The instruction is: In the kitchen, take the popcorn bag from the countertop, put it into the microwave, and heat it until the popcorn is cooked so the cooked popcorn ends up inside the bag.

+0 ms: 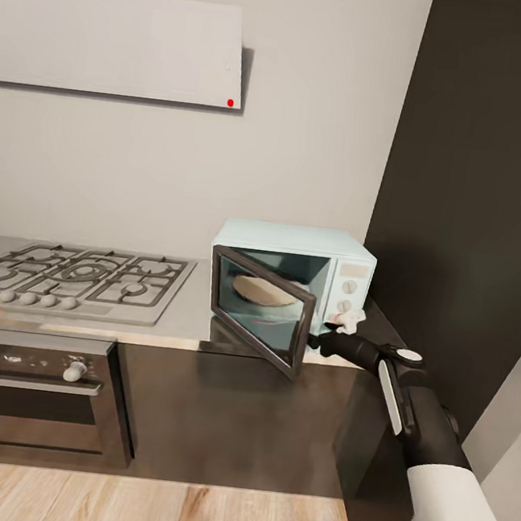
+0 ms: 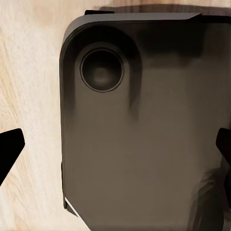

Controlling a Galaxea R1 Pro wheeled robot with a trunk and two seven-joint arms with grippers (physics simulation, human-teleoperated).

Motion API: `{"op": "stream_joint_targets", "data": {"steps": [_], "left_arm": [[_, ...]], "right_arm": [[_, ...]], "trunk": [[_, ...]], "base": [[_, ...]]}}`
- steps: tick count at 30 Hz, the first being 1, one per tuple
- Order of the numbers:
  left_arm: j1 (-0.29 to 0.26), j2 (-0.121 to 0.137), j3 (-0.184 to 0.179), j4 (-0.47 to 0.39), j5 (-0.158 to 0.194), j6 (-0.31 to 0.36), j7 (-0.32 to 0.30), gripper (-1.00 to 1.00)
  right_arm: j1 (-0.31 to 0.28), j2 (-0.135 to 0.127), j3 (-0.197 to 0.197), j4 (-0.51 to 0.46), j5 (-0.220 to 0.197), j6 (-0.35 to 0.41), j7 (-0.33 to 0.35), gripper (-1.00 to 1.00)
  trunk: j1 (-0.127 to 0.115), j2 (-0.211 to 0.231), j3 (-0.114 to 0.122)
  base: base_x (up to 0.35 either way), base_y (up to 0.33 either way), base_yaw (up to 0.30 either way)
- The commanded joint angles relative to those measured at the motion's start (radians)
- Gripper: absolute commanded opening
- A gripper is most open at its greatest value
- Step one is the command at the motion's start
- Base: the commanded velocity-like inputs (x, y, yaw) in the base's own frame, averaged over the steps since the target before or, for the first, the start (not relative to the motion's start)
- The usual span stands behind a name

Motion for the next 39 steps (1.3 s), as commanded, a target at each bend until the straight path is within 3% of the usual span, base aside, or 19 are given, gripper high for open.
{"op": "stream_joint_targets", "data": {"steps": [1, 5, 8, 15, 39], "left_arm": [[0.0, 0.0, 0.002, 0.0, 0.002, -0.003, 0.001, 1.0], [0.0, 0.0, 0.002, 0.0, 0.002, -0.003, 0.001, 1.0], [0.0, 0.0, 0.002, 0.0, 0.003, -0.003, 0.001, 1.0], [0.0, -0.002, 0.006, -0.001, 0.003, -0.003, 0.0, 1.0], [0.0, -0.002, 0.006, -0.001, 0.003, -0.004, 0.0, 1.0]], "right_arm": [[-0.001, -0.005, -0.001, -0.001, 0.005, 0.006, 0.035, 1.0], [-0.001, -0.011, -0.001, -0.002, 0.008, 0.005, 0.096, 1.0], [-0.001, -0.011, -0.001, -0.003, 0.062, 0.005, 0.139, 1.0], [-0.001, -0.009, -0.019, -0.001, 0.095, 0.005, 0.126, 1.0], [-0.001, -0.012, -0.02, -0.002, 0.097, 0.005, 0.101, 1.0]], "trunk": [[0.0, -0.001, -0.001], [0.0, -0.001, -0.001], [0.0, -0.001, -0.001], [0.0, -0.001, -0.001], [0.0, -0.001, -0.001]], "base": [[0.0, 0.0, 0.0], [0.0, 0.0, 0.0], [0.0, 0.0, 0.0], [0.0, 0.0, 0.0], [-0.082, 0.137, 0.0]]}}
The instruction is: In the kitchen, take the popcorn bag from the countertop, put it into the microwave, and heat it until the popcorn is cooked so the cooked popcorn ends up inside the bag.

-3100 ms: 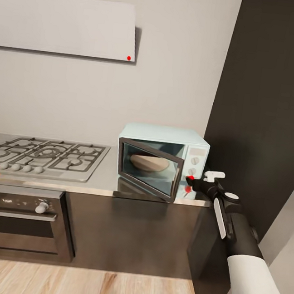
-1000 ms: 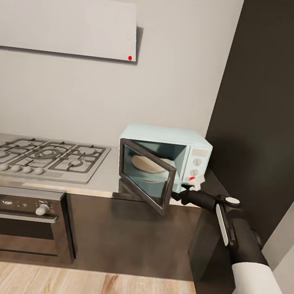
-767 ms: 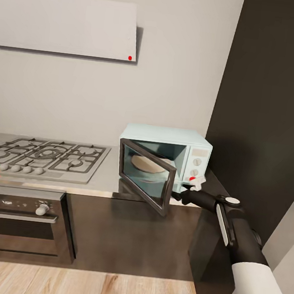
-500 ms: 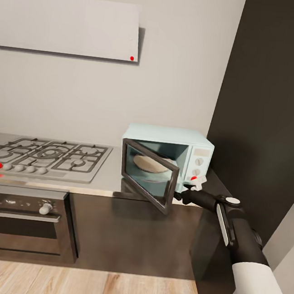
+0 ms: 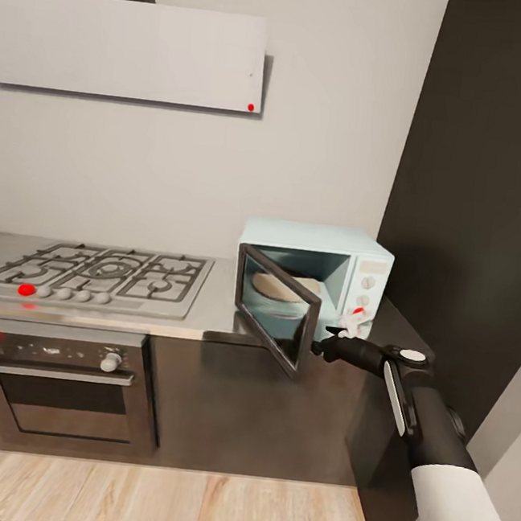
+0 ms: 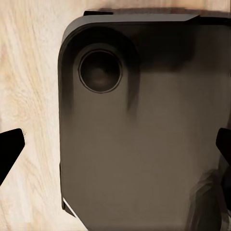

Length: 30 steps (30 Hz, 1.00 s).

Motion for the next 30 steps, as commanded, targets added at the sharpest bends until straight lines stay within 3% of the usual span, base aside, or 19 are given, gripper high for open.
{"op": "stream_joint_targets", "data": {"steps": [1, 30], "left_arm": [[0.0, -0.001, 0.002, 0.0, 0.003, -0.003, 0.001, 1.0], [0.0, -0.002, 0.002, 0.0, 0.003, -0.003, 0.001, 1.0]], "right_arm": [[-0.001, 0.001, -0.002, -0.001, 0.007, 0.005, 0.009, 1.0], [-0.001, 0.001, -0.002, -0.001, 0.007, 0.006, 0.009, 1.0]], "trunk": [[0.0, -0.001, -0.001], [0.0, -0.001, -0.001]], "base": [[-0.114, 0.149, 0.0], [-0.094, 0.236, 0.0]]}}
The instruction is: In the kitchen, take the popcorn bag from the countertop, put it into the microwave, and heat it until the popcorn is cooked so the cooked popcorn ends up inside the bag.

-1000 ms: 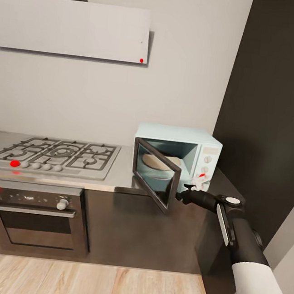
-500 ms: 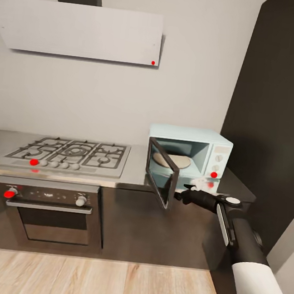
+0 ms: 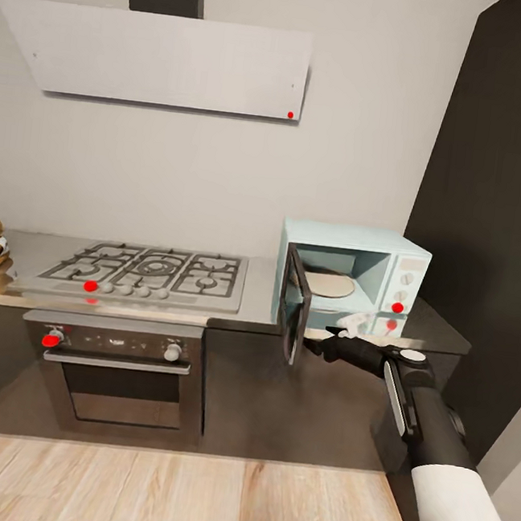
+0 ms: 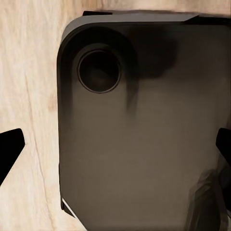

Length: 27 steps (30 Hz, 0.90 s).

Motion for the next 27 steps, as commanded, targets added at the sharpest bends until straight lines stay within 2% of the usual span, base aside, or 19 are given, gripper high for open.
{"op": "stream_joint_targets", "data": {"steps": [1, 9, 16, 19, 20, 23, 24, 27], "left_arm": [[0.0, 0.0, 0.002, 0.0, 0.003, -0.003, 0.001, 1.0], [0.0, 0.0, 0.002, 0.0, 0.003, -0.003, 0.001, 1.0], [0.0, 0.001, 0.002, 0.0, 0.003, -0.003, 0.001, 1.0], [0.0, 0.001, 0.002, 0.0, 0.003, -0.003, 0.001, 1.0], [0.0, 0.001, 0.002, 0.0, 0.003, -0.002, 0.001, 1.0], [0.0, 0.0, 0.002, 0.0, 0.003, -0.001, 0.001, 1.0], [0.0, 0.0, 0.002, 0.0, 0.003, -0.001, 0.002, 1.0], [0.0, 0.0, 0.002, 0.0, 0.003, -0.001, 0.002, 1.0]], "right_arm": [[-0.001, 0.001, -0.001, -0.001, 0.004, 0.007, 0.01, 1.0], [-0.001, 0.001, -0.001, -0.002, 0.004, 0.006, 0.01, 1.0], [-0.001, 0.001, -0.008, -0.006, 0.005, 0.005, 0.005, 1.0], [-0.001, 0.0, -0.071, -0.006, 0.005, 0.003, -0.014, 1.0], [-0.001, -0.001, -0.105, -0.006, 0.006, 0.002, -0.029, 1.0], [-0.001, -0.001, -0.168, -0.007, 0.011, -0.003, -0.09, 1.0], [-0.001, -0.001, -0.186, -0.004, 0.054, -0.005, -0.191, 1.0], [-0.001, 0.0, -0.191, 0.054, 0.094, -0.005, -0.267, 1.0]], "trunk": [[0.0, -0.001, -0.001], [0.0, -0.001, -0.001], [0.0, -0.001, -0.001], [0.0, -0.001, -0.001], [0.0, -0.001, -0.001], [0.0, -0.001, -0.001], [0.0, -0.001, -0.001], [0.0, -0.001, -0.001]], "base": [[-0.085, 0.191, 0.0], [-0.085, 0.161, 0.0], [-0.017, 0.021, 0.0], [0.0, 0.0, 0.0], [0.0, 0.0, 0.0], [0.0, 0.0, 0.0], [0.0, 0.0, 0.0], [0.0, 0.0, 0.0]]}}
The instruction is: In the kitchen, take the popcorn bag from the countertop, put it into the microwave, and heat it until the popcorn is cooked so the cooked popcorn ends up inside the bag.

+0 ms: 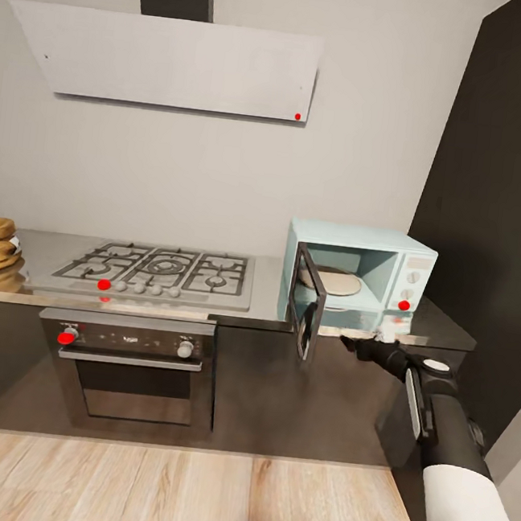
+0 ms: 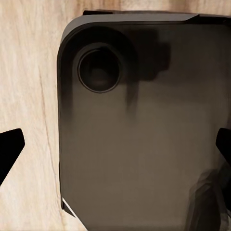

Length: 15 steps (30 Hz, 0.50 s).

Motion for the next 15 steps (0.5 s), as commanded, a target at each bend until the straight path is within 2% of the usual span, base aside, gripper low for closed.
{"op": "stream_joint_targets", "data": {"steps": [1, 3, 4, 8, 11, 15], "left_arm": [[0.0, 0.0, 0.002, 0.0, 0.003, -0.003, 0.001, 1.0], [0.0, 0.0, 0.002, 0.0, 0.003, -0.003, 0.002, 1.0], [0.0, 0.0, 0.002, 0.0, 0.003, -0.004, 0.002, 1.0], [0.0, 0.0, 0.003, 0.0, 0.003, -0.004, 0.002, 1.0], [0.0, 0.0, 0.003, 0.0, 0.003, -0.004, 0.002, 1.0], [0.0, 0.001, 0.004, 0.0, 0.003, -0.004, 0.002, 1.0]], "right_arm": [[-0.001, 0.0, -0.01, 0.043, 0.021, 0.002, -0.01, 1.0], [-0.001, -0.013, -0.024, 0.169, 0.049, 0.001, -0.057, 1.0], [-0.001, -0.028, -0.027, 0.271, 0.06, -0.001, -0.077, 1.0], [-0.001, -0.051, -0.028, 0.479, 0.067, -0.044, -0.098, 1.0], [-0.001, -0.077, -0.028, 0.691, 0.067, -0.094, -0.144, 1.0], [-0.001, -0.081, -0.026, 0.908, 0.069, -0.177, -0.168, 1.0]], "trunk": [[0.0, -0.001, -0.001], [0.0, -0.001, -0.001], [0.0, -0.001, -0.001], [0.0, -0.001, -0.001], [0.0, -0.001, -0.001], [0.0, -0.001, -0.001]], "base": [[0.0, 0.0, 0.0], [0.0, 0.0, 0.0], [0.0, 0.0, 0.0], [0.0, 0.0, 0.0], [0.0, 0.0, 0.0], [0.0, 0.0, 0.0]]}}
